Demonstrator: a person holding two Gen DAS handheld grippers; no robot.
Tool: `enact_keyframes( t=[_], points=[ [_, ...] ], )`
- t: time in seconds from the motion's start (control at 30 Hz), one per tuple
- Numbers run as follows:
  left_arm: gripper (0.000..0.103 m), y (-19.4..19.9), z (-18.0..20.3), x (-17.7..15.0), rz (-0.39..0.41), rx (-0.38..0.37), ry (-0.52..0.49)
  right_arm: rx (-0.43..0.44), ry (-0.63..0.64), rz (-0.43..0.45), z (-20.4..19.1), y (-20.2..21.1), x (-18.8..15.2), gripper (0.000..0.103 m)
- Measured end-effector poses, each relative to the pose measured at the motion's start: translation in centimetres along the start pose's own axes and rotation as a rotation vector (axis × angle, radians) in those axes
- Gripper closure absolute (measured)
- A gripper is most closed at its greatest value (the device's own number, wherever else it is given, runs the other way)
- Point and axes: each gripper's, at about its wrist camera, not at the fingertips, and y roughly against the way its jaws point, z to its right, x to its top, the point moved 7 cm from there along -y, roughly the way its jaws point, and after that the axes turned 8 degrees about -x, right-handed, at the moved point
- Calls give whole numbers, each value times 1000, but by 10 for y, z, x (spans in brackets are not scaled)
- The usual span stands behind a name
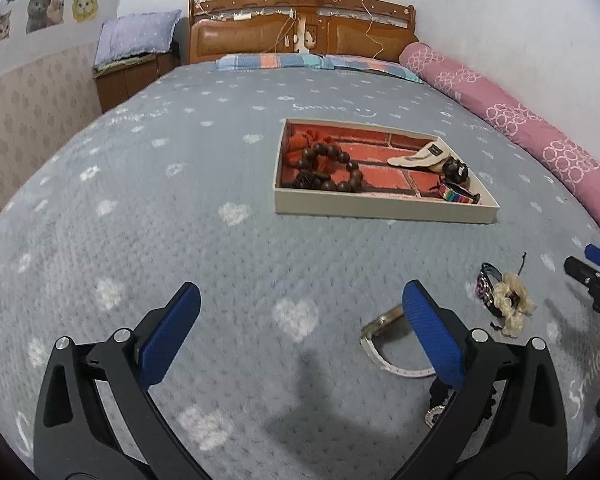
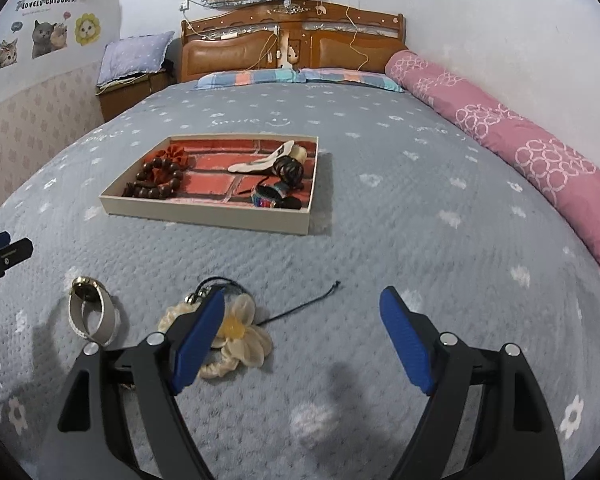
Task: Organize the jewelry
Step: 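Grasp the white-band watch with the left tool while the right tool grasps the cream flower clip, then carry the watch and flower clip into the tray and open both tools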
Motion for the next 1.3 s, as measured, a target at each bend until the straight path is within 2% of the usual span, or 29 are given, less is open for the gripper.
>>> enact_keyframes(
  t=[0.2,0.33,0.4,0.43,0.6,0.67,0.7,0.77,0.97,1.3],
  points=[
    [6,-21,16,-18,-46,-16,-25,14,71,-48,-26,-15,-17,25],
    [14,-32,27,-26,-76,-27,-58,18,105,-67,-38,-22,-22,26],
    [16,-38,29,-29,-91,-27,-69,16,128,-84,-43,-28,-25,33],
    [19,-41,30,-31,-101,-29,-70,26,131,-101,-45,-32,-27,39],
    [33,-57,29,-36,-149,-38,-69,28,141,-120,-47,-43,-33,56],
    [39,-61,29,-38,-166,-58,-59,37,132,-124,-44,-44,-33,72],
    [41,-63,29,-39,-172,-67,-58,42,126,-126,-42,-44,-33,76],
    [54,-65,32,-41,-185,-80,-68,39,111,-115,-35,-42,-30,83],
    [82,-73,42,-49,-232,-118,-90,30,67,-95,-10,-38,-15,86],
    [86,-71,40,-46,-223,-118,-89,22,58,-71,-3,-38,6,87]
  ],
)
